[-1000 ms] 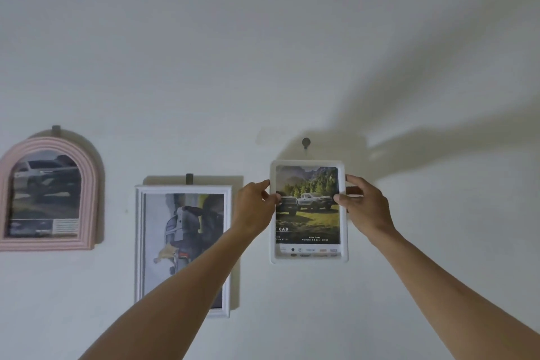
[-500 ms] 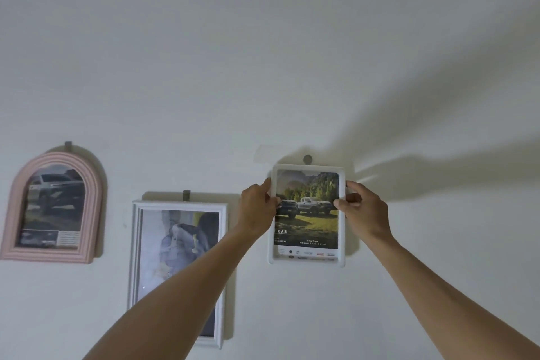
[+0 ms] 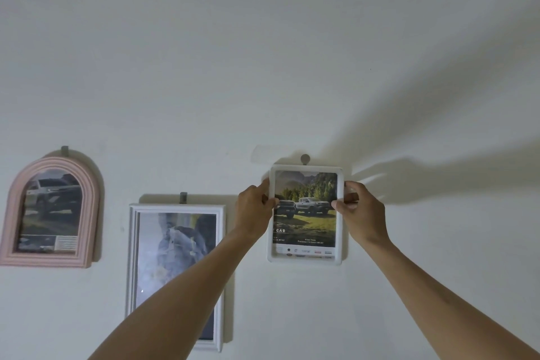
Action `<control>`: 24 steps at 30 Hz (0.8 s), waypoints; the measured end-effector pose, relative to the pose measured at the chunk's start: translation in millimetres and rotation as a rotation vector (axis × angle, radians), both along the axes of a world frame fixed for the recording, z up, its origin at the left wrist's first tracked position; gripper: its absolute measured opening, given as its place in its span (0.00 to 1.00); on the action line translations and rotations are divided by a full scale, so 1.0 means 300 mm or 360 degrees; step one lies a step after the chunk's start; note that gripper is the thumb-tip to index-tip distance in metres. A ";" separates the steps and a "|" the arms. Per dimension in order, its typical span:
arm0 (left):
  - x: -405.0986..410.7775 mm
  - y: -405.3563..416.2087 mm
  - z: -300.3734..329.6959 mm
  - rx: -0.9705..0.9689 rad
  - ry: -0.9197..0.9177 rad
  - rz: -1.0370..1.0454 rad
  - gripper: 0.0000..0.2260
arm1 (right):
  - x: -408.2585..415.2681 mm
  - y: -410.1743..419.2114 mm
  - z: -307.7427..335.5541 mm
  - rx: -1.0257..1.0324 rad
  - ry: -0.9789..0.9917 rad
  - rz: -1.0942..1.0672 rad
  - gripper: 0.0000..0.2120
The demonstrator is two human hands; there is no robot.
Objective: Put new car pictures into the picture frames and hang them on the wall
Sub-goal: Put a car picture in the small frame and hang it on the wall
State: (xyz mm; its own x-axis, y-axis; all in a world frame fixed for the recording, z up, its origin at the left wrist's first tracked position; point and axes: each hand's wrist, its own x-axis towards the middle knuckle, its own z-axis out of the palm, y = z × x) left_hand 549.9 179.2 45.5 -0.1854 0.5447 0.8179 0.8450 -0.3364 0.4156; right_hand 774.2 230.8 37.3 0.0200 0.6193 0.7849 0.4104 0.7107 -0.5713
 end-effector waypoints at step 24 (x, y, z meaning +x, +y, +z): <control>0.035 -0.052 -0.268 -0.0073 -0.0429 0.0086 0.23 | 0.109 -0.036 -0.213 -0.0355 -0.0110 -0.0125 0.25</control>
State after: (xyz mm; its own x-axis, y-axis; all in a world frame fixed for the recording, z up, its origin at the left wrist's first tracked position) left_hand 560.4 163.7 -34.9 -0.4230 0.5636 0.7096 0.7182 -0.2690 0.6418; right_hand 806.8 220.0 -26.5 0.0262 0.7763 0.6298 0.5031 0.5342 -0.6793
